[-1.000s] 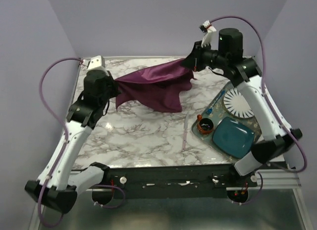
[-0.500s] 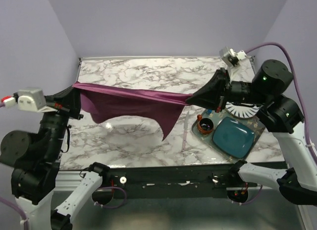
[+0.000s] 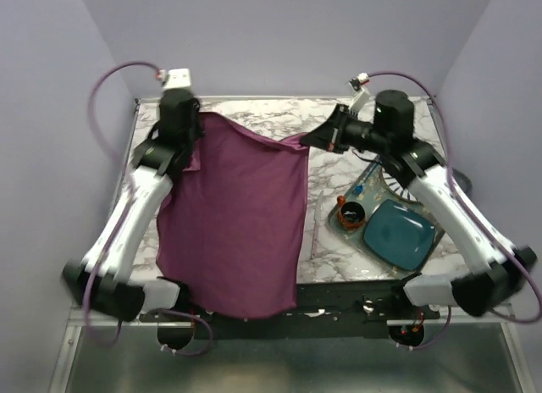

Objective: Fold the napkin, place the utensils inside, and roll it up
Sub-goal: Flatten the napkin out

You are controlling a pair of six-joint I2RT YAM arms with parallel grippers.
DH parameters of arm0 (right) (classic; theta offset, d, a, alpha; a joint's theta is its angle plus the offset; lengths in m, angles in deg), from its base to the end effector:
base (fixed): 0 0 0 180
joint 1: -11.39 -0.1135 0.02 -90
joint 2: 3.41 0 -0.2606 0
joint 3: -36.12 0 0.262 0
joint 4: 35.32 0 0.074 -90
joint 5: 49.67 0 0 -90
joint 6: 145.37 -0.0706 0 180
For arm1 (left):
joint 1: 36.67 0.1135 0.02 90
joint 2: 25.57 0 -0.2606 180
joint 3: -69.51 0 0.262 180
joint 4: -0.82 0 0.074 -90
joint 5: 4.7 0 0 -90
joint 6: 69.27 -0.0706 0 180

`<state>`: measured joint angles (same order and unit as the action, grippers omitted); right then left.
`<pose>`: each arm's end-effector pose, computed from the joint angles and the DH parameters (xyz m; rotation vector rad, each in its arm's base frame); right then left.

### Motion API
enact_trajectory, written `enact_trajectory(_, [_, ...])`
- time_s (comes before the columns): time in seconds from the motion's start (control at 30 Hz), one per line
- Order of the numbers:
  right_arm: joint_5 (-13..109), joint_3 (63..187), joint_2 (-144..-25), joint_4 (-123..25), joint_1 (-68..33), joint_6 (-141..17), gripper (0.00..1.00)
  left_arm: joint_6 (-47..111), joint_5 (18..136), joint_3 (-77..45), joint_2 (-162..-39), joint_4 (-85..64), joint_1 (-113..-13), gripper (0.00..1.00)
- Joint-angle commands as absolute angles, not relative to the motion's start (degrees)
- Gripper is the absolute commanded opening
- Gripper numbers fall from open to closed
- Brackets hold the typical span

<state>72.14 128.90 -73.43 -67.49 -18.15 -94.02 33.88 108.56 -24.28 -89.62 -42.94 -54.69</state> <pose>0.2468 0.1826 0.4379 -0.2999 1.8872 1.3212 0.2637 -0.0564 0.4442 -0.2094 1.7830 -0.0205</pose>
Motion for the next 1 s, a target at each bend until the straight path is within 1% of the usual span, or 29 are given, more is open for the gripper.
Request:
enact_trajectory(0.0, [67.0, 131.1, -92.8, -70.4, -10.6, -90.0, 0.01, 35.0, 116.6, -24.8, -113.5, -43.9, -52.8, 0.00])
enact_trajectory(0.03, [65.7, 133.6, -96.5, -70.6, -10.1, -88.4, 0.05, 35.6, 118.9, -31.3, -118.2, -46.3, -52.2, 0.00])
enact_trajectory(0.07, [64.4, 136.5, -100.8, -74.0, -8.4, -87.7, 0.12, 35.0, 119.6, -33.4, -125.9, -47.0, -51.6, 0.00])
enact_trajectory(0.1, [67.5, 141.7, -107.7, -73.9, -7.2, -86.3, 0.24, 32.8, 120.2, -34.9, -129.3, -46.3, -51.5, 0.22])
enact_trajectory(0.13, [66.6, 144.2, -111.7, -73.6, -6.4, -85.7, 0.48, 32.3, 121.1, -41.7, -132.9, -48.5, -50.9, 0.32])
enact_trajectory(0.17, [65.0, 148.7, -115.0, -79.9, -5.4, -83.3, 0.57, 32.5, 122.2, -44.2, -136.6, -50.1, -50.0, 0.36])
enact_trajectory(0.2, [58.1, 156.4, -120.2, -83.9, -5.4, -78.9, 0.63, 32.3, 121.2, -44.5, -136.4, -48.4, -49.9, 0.52])
enact_trajectory(0.23, [55.3, 159.5, -121.8, -86.8, -5.4, -76.7, 0.68, 31.1, 120.4, -47.0, -136.5, -48.6, -49.6, 0.55])
enact_trajectory(0.27, [53.4, 161.4, -122.5, -91.6, -5.4, -75.2, 0.68, 31.4, 121.1, -48.2, -135.4, -49.2, -49.4, 0.60])
enact_trajectory(0.3, [48.6, 162.5, -122.6, -93.3, -5.5, -73.8, 0.69, 31.3, 119.5, -48.3, -133.9, -48.9, -49.4, 0.66])
enact_trajectory(0.37, [45.8, 159.1, -118.7, -92.1, -6.8, -72.9, 0.72, 32.0, 115.9, -46.5, -129.8, -48.8, -49.4, 0.67])
enact_trajectory(0.4, [45.9, 156.8, -117.1, -91.3, -7.4, -72.9, 0.72, 32.8, 111.4, -45.5, -128.6, -49.3, -49.4, 0.66])
enact_trajectory(0.47, [47.4, 150.5, -112.9, -88.9, -9.8, -73.9, 0.72, 36.8, 105.8, -39.6, -124.6, -48.8, -49.4, 0.61])
enact_trajectory(0.5, [50.4, 148.0, -111.8, -86.9, -10.7, -74.5, 0.72, 37.3, 101.7, -37.4, -123.7, -47.9, -49.4, 0.60])
enact_trajectory(0.57, [51.1, 143.6, -109.7, -84.3, -13.8, -76.4, 0.72, 40.1, 100.7, -32.2, -122.9, -47.9, -48.9, 0.59])
enact_trajectory(0.6, [52.8, 142.6, -109.1, -83.1, -15.0, -76.9, 0.70, 40.9, 99.7, -30.2, -122.7, -46.8, -48.4, 0.55])
enact_trajectory(0.67, [54.0, 140.6, -108.7, -79.5, -17.7, -76.5, 0.66, 43.2, 97.0, -25.6, -122.6, -46.0, -45.7, 0.51])
enact_trajectory(0.73, [56.0, 138.3, -108.9, -77.7, -21.4, -76.5, 0.63, 46.9, 89.6, -20.7, -122.5, -41.7, -42.8, 0.48])
enact_trajectory(0.77, [57.3, 137.6, -109.2, -75.7, -22.5, -76.9, 0.61, 48.5, 87.8, -19.3, -122.6, -40.1, -39.7, 0.48])
enact_trajectory(0.87, [61.7, 134.6, -111.2, -72.5, -26.1, -78.2, 0.52, 51.4, 85.6, -15.1, -122.6, -32.0, -37.1, 0.55])
enact_trajectory(0.9, [63.0, 133.7, -111.3, -71.4, -26.8, -78.1, 0.49, 51.8, 85.6, -14.7, -122.8, -28.7, -35.5, 0.55])
enact_trajectory(0.97, [64.1, 131.4, -112.0, -69.6, -28.2, -77.5, 0.39, 54.0, 85.6, -15.1, -124.4, -27.5, -34.5, 0.53])
